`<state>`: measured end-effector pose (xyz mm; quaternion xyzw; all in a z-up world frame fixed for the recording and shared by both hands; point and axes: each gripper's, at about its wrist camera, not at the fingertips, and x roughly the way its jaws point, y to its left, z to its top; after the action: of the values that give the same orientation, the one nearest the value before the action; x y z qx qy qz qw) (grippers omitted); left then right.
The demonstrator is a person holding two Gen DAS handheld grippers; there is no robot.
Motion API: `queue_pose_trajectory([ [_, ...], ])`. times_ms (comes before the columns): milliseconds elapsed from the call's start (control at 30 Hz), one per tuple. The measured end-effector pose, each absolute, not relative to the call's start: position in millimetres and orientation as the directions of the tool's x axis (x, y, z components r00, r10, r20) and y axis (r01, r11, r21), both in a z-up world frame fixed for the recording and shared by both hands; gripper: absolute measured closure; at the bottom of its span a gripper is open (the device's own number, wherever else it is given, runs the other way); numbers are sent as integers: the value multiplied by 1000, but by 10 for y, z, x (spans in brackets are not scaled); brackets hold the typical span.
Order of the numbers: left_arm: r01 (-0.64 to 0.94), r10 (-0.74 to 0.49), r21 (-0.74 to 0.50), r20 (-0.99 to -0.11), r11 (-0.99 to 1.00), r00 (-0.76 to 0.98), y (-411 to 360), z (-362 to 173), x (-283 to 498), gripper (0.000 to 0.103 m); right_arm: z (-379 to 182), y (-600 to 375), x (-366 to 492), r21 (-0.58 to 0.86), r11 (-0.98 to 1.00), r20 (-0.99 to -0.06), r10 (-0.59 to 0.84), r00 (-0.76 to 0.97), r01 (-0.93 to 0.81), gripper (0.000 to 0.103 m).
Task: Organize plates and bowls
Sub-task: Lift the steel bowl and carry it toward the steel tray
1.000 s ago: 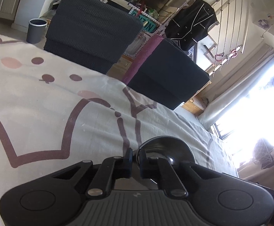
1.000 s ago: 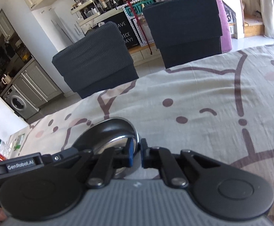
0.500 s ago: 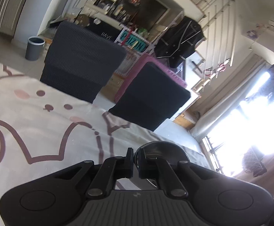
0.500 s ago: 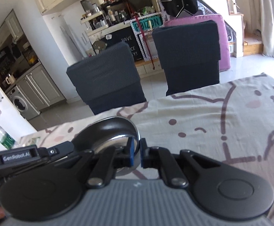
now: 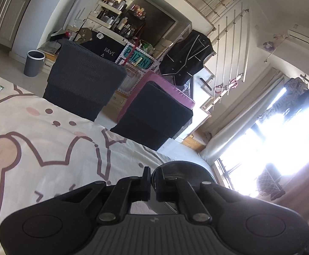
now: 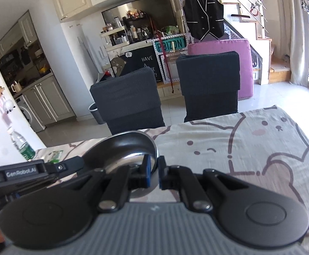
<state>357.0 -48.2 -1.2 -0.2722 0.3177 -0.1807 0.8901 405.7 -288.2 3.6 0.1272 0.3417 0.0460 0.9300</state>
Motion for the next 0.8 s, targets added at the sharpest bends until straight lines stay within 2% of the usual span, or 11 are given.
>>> queue_pose_trajectory([
  [500, 190, -523, -557, -531, 808, 667, -757, -284, 2980, 99, -333, -3185, 3174, 370, 926, -639, 201, 743, 68, 94],
  [800, 229, -589, -576, -578, 785, 565, -1236, -609, 2964, 99, -503, -3516, 2951, 343, 930, -689, 157, 708, 127, 94],
])
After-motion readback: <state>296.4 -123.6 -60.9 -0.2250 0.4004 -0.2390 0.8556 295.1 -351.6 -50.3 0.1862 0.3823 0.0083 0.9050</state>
